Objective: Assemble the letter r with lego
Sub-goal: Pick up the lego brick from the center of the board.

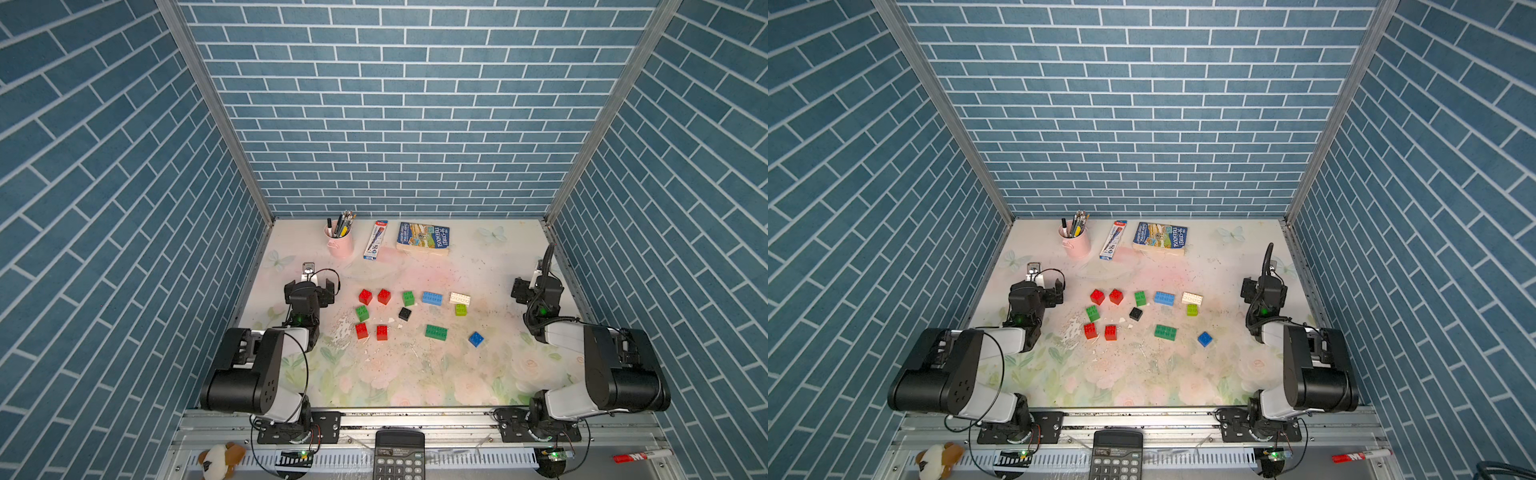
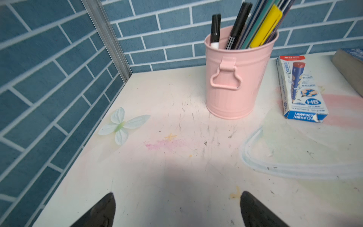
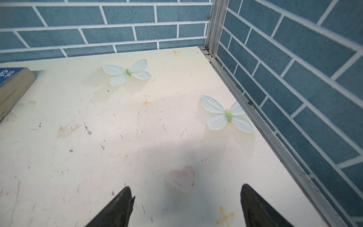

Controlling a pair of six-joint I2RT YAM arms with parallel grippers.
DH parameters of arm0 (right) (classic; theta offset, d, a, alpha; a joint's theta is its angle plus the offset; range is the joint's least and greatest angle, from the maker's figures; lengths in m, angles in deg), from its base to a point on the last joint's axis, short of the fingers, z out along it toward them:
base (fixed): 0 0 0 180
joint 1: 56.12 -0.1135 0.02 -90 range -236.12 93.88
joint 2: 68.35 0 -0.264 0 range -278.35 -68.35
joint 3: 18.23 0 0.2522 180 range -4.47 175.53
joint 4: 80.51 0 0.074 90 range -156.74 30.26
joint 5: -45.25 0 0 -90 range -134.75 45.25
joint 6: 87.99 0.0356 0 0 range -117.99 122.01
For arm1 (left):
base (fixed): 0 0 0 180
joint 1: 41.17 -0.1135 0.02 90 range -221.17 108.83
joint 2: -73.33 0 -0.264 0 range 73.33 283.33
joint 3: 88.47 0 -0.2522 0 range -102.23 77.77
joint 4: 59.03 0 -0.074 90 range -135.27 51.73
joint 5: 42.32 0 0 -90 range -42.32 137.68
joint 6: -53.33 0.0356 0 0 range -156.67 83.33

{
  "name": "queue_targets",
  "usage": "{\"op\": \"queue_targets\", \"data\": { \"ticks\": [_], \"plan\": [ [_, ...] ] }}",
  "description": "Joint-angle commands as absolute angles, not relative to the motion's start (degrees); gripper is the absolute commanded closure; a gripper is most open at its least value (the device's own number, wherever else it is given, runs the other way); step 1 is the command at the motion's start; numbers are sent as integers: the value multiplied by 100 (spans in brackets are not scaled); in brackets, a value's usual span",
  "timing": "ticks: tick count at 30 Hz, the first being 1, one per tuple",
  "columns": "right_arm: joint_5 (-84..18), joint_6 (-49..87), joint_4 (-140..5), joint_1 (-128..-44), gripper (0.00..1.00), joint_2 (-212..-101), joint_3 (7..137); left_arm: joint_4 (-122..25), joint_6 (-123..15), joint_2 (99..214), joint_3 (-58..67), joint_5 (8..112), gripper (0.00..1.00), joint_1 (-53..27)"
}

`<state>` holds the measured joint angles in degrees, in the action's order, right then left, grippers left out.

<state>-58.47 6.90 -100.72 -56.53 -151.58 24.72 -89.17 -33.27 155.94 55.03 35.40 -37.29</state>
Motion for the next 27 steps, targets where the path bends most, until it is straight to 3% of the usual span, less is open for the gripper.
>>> {"op": "queue_targets", "data": {
  "ticks": [1, 4, 8, 11, 14, 19, 27],
  "plan": [
    [-6334, 908, -8742, -5806, 20, -14886, 2994, -8217, -3318, 15185, 5227, 3452, 0, -3720],
    [-6423, 1099, -8047, -5964, 22, -14775, 3337, -7591, -3379, 14750, 4989, 3134, 0, -3590],
    [-6436, 1454, -6942, -6161, 24, -14620, 4000, -7024, -3874, 14243, 4757, 3443, 0, -3522],
    [-5803, 1969, -6097, -6214, 21, -14535, 4492, -6495, -4176, 14094, 4521, 3339, 0, -3159],
    [-5184, 2190, -5618, -6455, 25, -14570, 4802, -5970, -4293, 14140, 4344, 2962, 0, -2461],
    [-4971, 2269, -4762, -7322, 36, -15025, 5519, -4628, -4357, 14312, 3865, 2155, 2, -1207],
    [-4568, 2304, -3950, -8384, 37, -16229, 6856, -3637, -5190, 13833, 4017, 2448, 4, -1014]
  ]
}}
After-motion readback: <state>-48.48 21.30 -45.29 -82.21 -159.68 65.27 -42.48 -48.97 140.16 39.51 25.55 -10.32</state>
